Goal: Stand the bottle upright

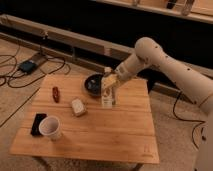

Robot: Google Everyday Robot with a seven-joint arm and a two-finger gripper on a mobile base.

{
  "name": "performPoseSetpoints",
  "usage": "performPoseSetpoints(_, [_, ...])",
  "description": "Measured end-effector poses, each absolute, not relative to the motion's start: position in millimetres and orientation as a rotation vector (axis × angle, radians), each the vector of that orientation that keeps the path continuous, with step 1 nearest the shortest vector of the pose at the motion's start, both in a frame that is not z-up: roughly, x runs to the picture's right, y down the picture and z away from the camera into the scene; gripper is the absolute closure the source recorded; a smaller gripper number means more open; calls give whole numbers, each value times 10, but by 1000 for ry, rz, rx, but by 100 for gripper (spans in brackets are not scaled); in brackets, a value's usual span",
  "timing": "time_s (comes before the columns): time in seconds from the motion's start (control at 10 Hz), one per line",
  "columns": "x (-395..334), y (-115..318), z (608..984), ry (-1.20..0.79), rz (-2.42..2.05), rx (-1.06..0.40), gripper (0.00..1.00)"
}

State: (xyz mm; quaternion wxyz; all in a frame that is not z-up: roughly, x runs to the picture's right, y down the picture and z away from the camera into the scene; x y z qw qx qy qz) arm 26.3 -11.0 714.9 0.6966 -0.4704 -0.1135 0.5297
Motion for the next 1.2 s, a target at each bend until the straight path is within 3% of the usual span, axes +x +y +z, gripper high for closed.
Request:
performPoseSetpoints(0.4, [311, -481, 6928, -474, 1154, -1038, 100])
performPoseSetpoints(1.0, [296, -484, 6934, -479, 1150, -1033, 100])
performPoseSetpoints(1.2, [293, -526, 6934, -514, 1125, -973, 100])
